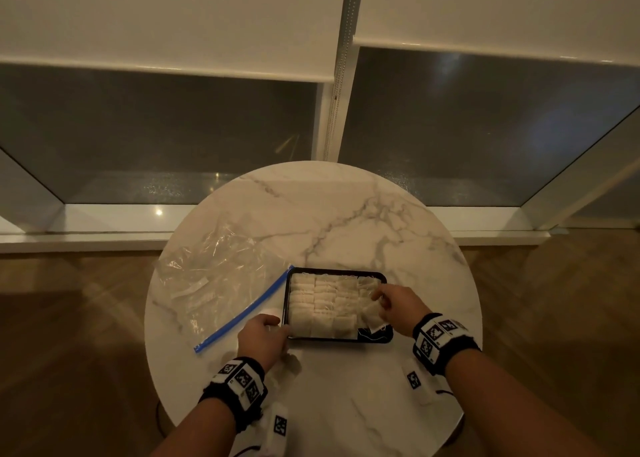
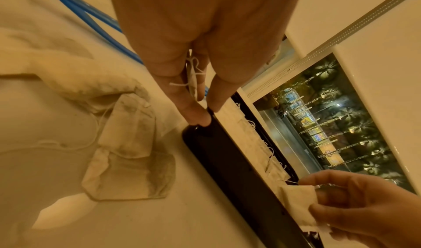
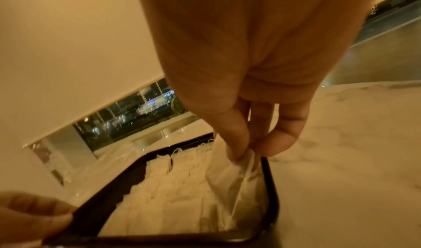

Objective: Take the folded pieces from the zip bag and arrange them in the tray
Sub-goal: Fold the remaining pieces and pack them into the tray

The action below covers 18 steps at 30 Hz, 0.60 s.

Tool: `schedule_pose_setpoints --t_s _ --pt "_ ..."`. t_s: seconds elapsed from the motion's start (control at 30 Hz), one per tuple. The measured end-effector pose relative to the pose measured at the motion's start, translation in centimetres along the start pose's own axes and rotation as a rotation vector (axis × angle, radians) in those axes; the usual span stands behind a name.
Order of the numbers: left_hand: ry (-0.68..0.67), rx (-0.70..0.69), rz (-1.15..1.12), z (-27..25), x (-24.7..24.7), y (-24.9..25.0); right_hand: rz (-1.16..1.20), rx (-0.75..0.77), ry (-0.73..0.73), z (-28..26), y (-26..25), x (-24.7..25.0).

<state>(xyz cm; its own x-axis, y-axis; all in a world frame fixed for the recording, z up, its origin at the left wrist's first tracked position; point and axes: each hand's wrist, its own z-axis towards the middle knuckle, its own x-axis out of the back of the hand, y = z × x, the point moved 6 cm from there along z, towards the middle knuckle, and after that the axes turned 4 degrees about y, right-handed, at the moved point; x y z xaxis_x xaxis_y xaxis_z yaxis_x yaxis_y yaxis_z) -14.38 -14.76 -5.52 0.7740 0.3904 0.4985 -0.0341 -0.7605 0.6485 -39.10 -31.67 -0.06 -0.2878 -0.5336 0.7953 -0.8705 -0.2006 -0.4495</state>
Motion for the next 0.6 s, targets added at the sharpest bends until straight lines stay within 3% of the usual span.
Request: schedule_pose_setpoints --t_s 0.17,0.6 --pt "0.018 0.038 -0.026 0.1 0.0 -0.3 -0.281 0.051 -0.108 1.5 -1.5 -1.0" --pt "0.049 0.087 -0.051 -0.3 0.8 -0.8 -0.605 0.059 -0.365 4.2 -3.7 -2.5"
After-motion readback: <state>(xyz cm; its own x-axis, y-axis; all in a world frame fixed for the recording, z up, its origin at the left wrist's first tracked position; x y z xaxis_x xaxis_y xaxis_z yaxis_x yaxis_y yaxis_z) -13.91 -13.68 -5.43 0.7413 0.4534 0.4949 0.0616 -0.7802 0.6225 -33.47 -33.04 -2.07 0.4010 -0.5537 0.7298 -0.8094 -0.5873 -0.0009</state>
